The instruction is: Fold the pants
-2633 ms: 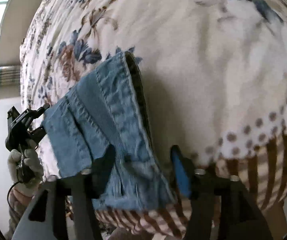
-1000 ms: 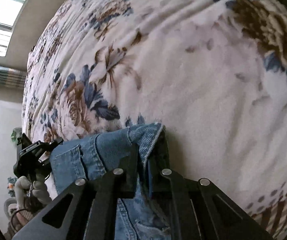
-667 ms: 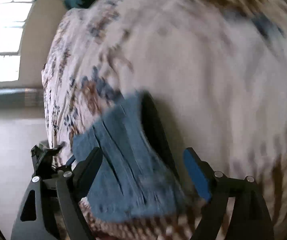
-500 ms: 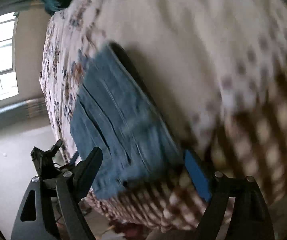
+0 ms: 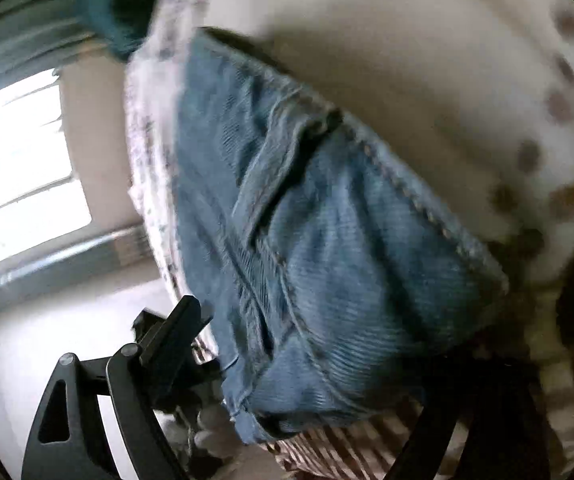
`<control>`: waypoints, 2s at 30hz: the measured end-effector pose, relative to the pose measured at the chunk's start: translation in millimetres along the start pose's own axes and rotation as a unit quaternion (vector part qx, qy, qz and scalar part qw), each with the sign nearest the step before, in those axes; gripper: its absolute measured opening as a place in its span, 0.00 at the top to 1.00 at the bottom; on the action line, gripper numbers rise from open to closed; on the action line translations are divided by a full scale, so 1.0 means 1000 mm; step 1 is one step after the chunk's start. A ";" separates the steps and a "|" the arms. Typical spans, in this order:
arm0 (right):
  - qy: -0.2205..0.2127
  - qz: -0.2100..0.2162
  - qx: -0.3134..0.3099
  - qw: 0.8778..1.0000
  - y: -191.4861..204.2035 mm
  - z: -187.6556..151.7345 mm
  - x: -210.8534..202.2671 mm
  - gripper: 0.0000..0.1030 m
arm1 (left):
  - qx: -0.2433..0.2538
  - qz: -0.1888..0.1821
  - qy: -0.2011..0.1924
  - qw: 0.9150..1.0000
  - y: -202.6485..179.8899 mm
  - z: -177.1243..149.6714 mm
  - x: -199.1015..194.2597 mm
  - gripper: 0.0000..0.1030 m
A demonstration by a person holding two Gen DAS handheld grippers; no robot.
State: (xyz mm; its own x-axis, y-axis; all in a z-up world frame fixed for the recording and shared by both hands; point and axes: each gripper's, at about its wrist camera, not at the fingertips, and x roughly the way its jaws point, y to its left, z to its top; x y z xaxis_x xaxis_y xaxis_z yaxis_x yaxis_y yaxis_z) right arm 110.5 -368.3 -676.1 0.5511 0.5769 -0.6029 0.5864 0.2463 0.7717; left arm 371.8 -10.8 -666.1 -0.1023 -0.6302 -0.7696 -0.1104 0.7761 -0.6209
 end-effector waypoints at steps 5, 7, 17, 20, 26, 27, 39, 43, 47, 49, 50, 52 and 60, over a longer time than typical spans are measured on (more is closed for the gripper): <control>0.029 -0.061 0.002 0.998 -0.010 0.007 0.042 0.07 | 0.013 -0.004 0.009 1.000 0.005 -0.003 0.002 0.00; 0.030 -0.064 0.006 0.998 -0.003 0.009 0.047 0.10 | 0.011 -0.009 0.001 1.000 0.004 -0.003 -0.001 0.02; -0.031 -0.115 -0.103 0.988 0.086 -0.032 0.035 0.54 | 0.083 -0.015 -0.066 0.994 -0.028 -0.022 -0.048 0.70; -0.045 -0.112 -0.123 0.985 0.124 -0.039 0.030 0.55 | 0.093 -0.027 -0.076 0.992 -0.040 -0.017 -0.074 0.72; -0.063 -0.079 -0.150 0.983 0.193 -0.027 0.031 0.56 | 0.115 -0.036 -0.111 0.987 -0.059 0.027 -0.129 0.72; -0.065 -0.071 -0.154 0.983 0.210 -0.021 0.038 0.56 | 0.116 -0.035 -0.115 0.986 -0.057 0.033 -0.135 0.72; -0.051 -0.021 -0.222 0.973 0.357 0.110 0.215 0.56 | 0.098 -0.002 -0.181 0.979 -0.033 0.252 -0.168 0.72; -0.041 -0.020 -0.224 0.974 0.365 0.159 0.290 0.56 | 0.108 0.024 -0.181 0.977 -0.017 0.314 -0.149 0.72; -0.016 -0.042 -0.203 0.978 0.338 0.184 0.333 0.55 | 0.093 0.051 -0.154 0.982 0.012 0.339 -0.110 0.69; 0.007 -0.054 -0.178 0.982 0.321 0.190 0.346 0.43 | 0.081 0.058 -0.148 0.984 0.022 0.336 -0.103 0.57; 0.014 -0.063 -0.173 0.983 0.317 0.191 0.348 0.40 | 0.077 0.074 -0.150 0.983 0.022 0.332 -0.104 0.53; 0.031 -0.071 -0.169 0.983 0.311 0.188 0.343 0.29 | 0.078 0.114 -0.152 0.979 0.016 0.321 -0.110 0.43; -0.025 -0.344 -0.360 0.867 0.372 0.138 0.308 0.09 | 0.120 0.285 -0.176 0.934 -0.023 0.265 -0.123 0.13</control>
State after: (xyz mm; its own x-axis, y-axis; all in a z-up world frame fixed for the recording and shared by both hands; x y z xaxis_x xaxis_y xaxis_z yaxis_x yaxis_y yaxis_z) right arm 580.1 -206.5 -602.6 0.2537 0.0708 -0.9647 0.2733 0.9514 0.1417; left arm 649.3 54.8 -596.7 0.2603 -0.0988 -0.9605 0.0916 0.9928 -0.0773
